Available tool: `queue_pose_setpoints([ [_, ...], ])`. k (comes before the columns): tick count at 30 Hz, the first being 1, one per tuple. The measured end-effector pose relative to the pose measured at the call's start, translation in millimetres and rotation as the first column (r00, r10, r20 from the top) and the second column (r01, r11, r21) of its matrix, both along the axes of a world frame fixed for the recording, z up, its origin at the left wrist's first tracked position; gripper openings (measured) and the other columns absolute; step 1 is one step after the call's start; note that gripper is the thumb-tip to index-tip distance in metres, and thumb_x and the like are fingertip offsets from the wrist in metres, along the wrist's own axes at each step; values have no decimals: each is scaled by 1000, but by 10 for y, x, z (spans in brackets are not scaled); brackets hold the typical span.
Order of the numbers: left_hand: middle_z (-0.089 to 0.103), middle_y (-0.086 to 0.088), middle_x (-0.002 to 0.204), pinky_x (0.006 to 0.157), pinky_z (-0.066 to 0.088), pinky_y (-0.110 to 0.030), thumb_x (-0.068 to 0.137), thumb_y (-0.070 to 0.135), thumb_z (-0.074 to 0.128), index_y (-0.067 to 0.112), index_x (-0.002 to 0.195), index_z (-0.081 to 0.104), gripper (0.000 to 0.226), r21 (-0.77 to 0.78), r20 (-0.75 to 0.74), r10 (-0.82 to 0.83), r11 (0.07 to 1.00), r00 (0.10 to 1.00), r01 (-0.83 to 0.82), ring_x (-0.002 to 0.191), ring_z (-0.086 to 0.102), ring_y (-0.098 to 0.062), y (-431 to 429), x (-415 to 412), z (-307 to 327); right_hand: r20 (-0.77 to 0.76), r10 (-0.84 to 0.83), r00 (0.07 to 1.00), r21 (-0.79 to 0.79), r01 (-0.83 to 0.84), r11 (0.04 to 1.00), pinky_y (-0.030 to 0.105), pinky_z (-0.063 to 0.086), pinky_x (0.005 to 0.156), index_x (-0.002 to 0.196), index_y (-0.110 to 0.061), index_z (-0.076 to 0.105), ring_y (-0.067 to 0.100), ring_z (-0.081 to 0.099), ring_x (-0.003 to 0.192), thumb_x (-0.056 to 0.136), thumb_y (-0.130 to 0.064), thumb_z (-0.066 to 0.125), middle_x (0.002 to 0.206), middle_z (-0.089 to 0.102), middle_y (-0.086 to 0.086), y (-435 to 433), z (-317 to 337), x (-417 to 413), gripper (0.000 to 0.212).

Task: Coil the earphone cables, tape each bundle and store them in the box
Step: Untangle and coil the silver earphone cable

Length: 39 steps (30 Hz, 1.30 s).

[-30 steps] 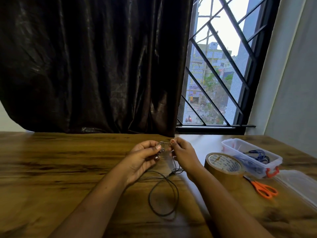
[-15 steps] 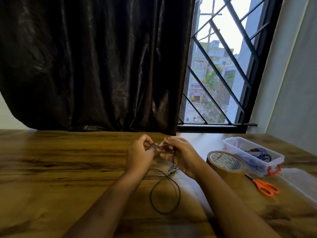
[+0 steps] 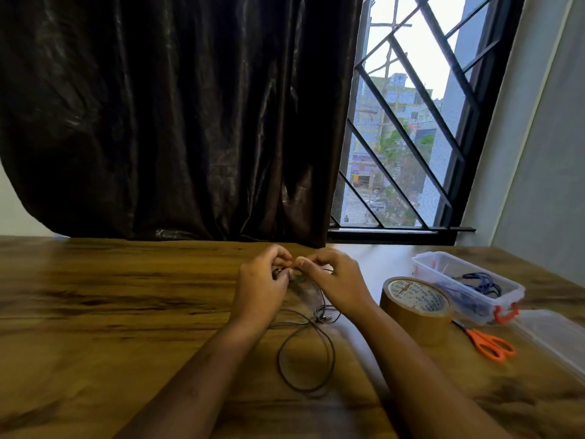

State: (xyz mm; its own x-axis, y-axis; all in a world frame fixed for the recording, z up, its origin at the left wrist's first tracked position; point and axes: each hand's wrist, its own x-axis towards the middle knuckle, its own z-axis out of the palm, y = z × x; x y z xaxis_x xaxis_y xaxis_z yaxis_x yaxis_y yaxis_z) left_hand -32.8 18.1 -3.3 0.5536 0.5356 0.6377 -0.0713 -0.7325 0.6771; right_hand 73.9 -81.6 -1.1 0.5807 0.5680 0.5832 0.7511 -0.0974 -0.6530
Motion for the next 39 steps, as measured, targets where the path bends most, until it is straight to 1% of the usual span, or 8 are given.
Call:
queue_pose_setpoints([
  [3, 63, 7, 90, 66, 45, -3, 83, 6, 66, 22, 94, 66, 19, 40, -3, -15, 999, 1000, 15, 82, 58, 2, 32, 15, -8, -53, 45, 998, -50, -47, 998, 12, 47, 68, 87, -18, 74, 3, 62, 77, 85, -23, 69, 81, 68, -10, -11, 2, -20, 8],
  [8, 53, 9, 93, 64, 41, -5, 86, 13, 65, 18, 89, 68, 7, 103, -55, 39, 994, 998, -33, 79, 49, 1, -8, 39, 18, -193, 98, 976, 17, -97, 995, 12, 49, 67, 85, -17, 73, 0, 62, 73, 86, -16, 67, 77, 68, -8, -32, 13, -30, 6],
  [13, 52, 8, 94, 60, 44, -11, 83, 21, 69, 18, 79, 67, 6, -124, -159, 47, 990, 986, -67, 76, 52, -4, 15, 70, 26, -266, 67, 962, 58, -54, 997, 23, 52, 71, 80, -21, 70, 11, 63, 75, 87, -14, 66, 73, 67, -1, 0, -2, -61, 11],
  [14, 58, 4, 95, 62, 51, -20, 85, 20, 67, 16, 82, 67, 6, -303, -160, -51, 953, 986, 0, 78, 58, -10, 20, 62, 33, -279, 55, 959, 54, -41, 998, 22, 52, 70, 81, -20, 70, 12, 63, 75, 88, -13, 65, 73, 66, -1, 8, -13, -62, 11],
  [17, 66, -8, 92, 61, 54, -27, 97, 16, 48, 11, 98, 64, 17, -751, -11, -369, 617, 929, 236, 77, 62, -17, -8, -26, 86, -319, 44, 947, 70, -23, 997, 20, 49, 68, 83, -20, 69, 13, 64, 79, 89, -11, 63, 77, 66, -2, 1, -41, -24, 12],
  [22, 64, -9, 83, 51, 52, -16, 95, -1, 45, 6, 97, 61, 17, -824, 104, -458, 458, 883, 334, 62, 62, -12, -30, -92, 148, -279, 59, 959, 100, -32, 994, 13, 47, 65, 85, -20, 69, 8, 62, 77, 89, -12, 63, 82, 67, -1, -25, -34, -21, 11],
  [30, 65, -5, 81, 52, 52, -18, 87, 2, 60, 4, 102, 62, 16, -731, 56, -399, 608, 915, 310, 63, 62, -10, 25, -43, 70, -229, 123, 966, 114, -99, 989, 22, 51, 76, 81, -26, 69, 4, 63, 82, 89, -11, 63, 84, 69, -8, -40, 31, -50, 17],
  [39, 67, -5, 78, 46, 46, -18, 90, -1, 52, 6, 93, 65, 15, -528, 78, -240, 814, 968, 244, 54, 56, -7, 49, 24, 36, -442, 223, 869, 84, -207, 975, 6, 43, 54, 93, -5, 67, -9, 58, 60, 92, -4, 55, 76, 64, -3, -104, 137, -71, 12],
])
